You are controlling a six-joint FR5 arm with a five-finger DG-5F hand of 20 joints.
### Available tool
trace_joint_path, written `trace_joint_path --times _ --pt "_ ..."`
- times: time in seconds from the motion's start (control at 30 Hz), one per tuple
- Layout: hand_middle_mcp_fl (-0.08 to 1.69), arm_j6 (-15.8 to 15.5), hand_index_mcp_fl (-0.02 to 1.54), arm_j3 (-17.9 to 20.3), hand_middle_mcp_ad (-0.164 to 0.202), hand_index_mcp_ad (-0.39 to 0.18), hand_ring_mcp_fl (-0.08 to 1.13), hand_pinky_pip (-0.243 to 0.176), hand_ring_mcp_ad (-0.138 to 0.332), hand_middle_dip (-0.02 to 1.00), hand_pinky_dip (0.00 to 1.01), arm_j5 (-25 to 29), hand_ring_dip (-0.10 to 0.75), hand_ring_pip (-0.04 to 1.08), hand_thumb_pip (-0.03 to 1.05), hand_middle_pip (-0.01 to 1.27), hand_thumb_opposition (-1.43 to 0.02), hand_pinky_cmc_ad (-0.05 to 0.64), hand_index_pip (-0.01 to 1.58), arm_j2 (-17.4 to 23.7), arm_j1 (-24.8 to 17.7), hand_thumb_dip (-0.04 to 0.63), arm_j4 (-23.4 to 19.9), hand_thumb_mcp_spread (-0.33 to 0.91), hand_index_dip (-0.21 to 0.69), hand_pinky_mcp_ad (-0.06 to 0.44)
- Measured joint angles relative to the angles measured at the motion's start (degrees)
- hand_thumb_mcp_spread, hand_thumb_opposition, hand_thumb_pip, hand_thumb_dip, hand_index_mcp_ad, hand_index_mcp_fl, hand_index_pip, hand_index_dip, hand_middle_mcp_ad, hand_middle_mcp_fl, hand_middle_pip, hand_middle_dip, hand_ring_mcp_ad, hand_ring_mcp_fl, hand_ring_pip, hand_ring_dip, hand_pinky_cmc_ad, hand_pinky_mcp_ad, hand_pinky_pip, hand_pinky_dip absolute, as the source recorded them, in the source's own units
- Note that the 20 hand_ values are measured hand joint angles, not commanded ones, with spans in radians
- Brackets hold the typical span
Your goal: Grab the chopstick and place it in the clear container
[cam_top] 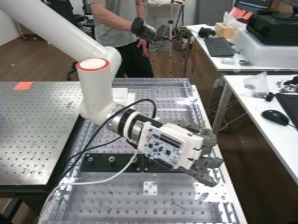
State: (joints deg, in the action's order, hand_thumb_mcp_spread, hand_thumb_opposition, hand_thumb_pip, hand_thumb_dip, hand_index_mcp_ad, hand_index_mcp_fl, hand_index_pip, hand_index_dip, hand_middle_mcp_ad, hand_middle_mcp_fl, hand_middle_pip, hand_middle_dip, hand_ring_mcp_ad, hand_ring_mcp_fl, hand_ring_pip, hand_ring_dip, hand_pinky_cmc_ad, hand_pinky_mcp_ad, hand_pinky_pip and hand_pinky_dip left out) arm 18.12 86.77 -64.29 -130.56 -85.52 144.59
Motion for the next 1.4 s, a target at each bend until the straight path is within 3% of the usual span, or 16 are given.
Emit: trace_joint_path --times 0.23,0.27,0.33,0.43,0.67,1.4 --pt "0.94 0.2 0.68 -0.36 -0.014 -0.003 0.59 -0.028 0.108 0.75 0.18 -1.69 0.499 0.1 0.56 0.62 -1.04 0.295 1.24 -0.03 0.22 0.298 0.79 0.66 0.138 0.248" --pt "0.94 0.32 0.69 -0.39 -0.014 -0.003 0.6 -0.028 0.108 0.77 0.18 -1.89 0.499 0.09 0.62 0.6 -1.03 0.295 1.19 -0.05 0.25 0.304 0.98 0.66 0.126 0.246" --pt "0.96 0.54 0.62 -0.36 -0.014 -0.003 0.56 -0.031 0.106 0.76 0.18 -2.14 0.499 0.09 0.73 0.56 -1.02 0.293 1.12 -0.05 0.27 0.312 1.06 0.64 0.108 0.258" --pt "0.85 0.73 0.49 -0.07 -0.012 -0.012 0.51 -0.028 0.103 0.75 0.18 -2.04 0.499 0.09 0.74 0.5 -0.97 0.29 1.06 0.02 0.23 0.323 0.83 0.57 0.094 0.258" --pt "0.78 1.15 0.45 0.63 -0.012 -0.024 0.49 -0.028 0.103 0.71 0.18 -1.57 0.499 0.09 0.8 0.49 -0.94 0.284 1.03 0.3 0.15 0.344 0.57 0.5 0.072 0.257" --pt "0.79 0.91 0.47 2.21 -0.012 -0.065 0.48 -0.028 0.106 0.69 0.18 -0.46 0.499 0.09 0.77 0.5 -0.91 0.283 1.03 1.27 0.1 0.342 -0.17 0.48 0.047 0.258"
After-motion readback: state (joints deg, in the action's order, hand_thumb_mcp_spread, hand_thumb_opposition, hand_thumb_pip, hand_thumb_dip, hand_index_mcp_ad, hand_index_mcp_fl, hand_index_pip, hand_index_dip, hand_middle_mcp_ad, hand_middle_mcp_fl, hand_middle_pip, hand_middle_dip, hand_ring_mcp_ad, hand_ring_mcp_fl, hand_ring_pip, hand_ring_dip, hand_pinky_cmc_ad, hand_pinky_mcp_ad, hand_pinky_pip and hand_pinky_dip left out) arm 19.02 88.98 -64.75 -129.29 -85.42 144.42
